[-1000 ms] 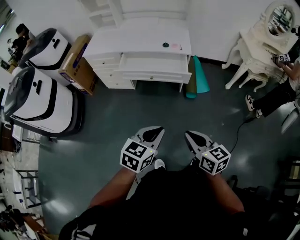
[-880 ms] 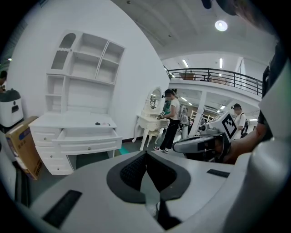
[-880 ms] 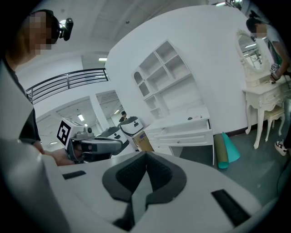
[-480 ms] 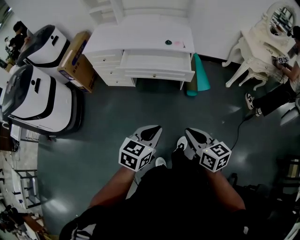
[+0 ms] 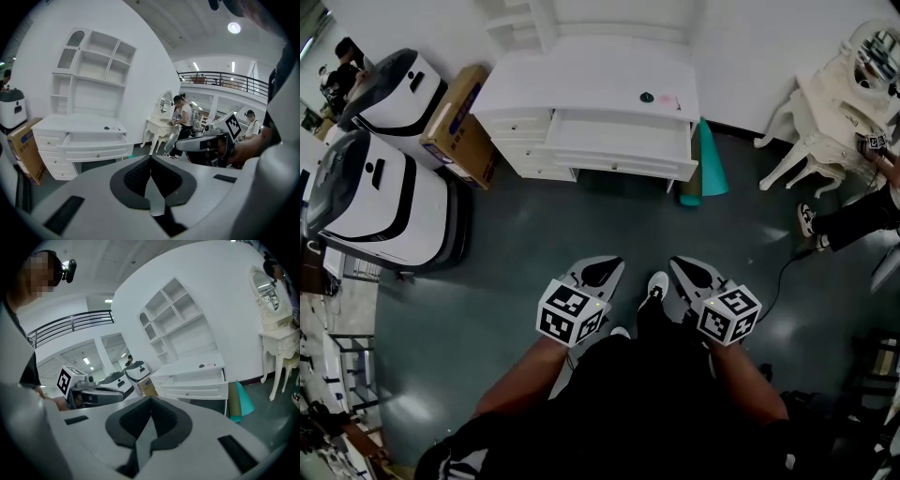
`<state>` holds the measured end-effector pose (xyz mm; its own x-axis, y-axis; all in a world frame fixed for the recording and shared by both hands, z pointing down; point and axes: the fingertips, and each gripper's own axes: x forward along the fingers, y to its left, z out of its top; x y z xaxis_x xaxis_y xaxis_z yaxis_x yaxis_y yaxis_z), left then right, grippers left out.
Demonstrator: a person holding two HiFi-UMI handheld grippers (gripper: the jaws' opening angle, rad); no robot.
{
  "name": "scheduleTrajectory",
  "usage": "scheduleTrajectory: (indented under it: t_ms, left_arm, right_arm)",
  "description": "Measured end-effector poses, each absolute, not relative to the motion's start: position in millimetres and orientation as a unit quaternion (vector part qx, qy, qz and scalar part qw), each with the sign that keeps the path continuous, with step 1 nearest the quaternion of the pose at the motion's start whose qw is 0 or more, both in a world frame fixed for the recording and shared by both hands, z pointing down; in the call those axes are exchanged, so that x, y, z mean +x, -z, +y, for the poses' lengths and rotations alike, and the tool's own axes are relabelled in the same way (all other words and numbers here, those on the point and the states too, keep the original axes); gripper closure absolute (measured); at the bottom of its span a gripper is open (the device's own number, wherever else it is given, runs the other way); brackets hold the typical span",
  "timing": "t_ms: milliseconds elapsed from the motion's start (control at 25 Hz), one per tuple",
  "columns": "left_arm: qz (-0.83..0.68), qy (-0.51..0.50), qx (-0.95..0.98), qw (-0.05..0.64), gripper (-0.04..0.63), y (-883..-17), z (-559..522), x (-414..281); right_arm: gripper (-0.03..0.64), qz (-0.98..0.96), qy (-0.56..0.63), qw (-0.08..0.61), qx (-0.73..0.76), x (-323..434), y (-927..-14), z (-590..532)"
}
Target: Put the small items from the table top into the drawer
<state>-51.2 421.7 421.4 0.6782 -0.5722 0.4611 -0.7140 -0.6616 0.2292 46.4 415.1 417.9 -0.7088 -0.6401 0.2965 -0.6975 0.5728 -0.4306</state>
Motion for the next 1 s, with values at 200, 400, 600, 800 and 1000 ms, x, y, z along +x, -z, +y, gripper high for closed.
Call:
scheduleTrajectory:
  t_ms: [200, 400, 600, 800, 1000]
  left_arm:
    - [-0.367, -0.173, 0.89, 0.206, 0.584, -417, 372, -44]
    - [-0.366, -0.177, 0.891, 0.202, 0.584, -410, 326, -26]
    - [-0.37, -0.175, 0.889, 0.202, 0.584, -403, 285, -7]
    - [-0.379, -0.17, 0.883, 0.22, 0.584, -409, 244, 14]
    - [-0.393, -0.169, 0.879, 0.21, 0.584, -405, 209, 30]
  right_arm:
    - [0.595, -0.887, -0.26, 0.043, 0.378, 57, -410, 364]
    - [0.595, -0.887, -0.256, 0.029, 0.383, 77, -402, 314]
    - [0.595, -0.889, -0.255, 0.023, 0.38, 97, -397, 272]
    - [0.595, -0.89, -0.261, 0.022, 0.374, 116, -401, 235]
    - [0.595, -0.893, -0.266, 0.033, 0.361, 131, -410, 208]
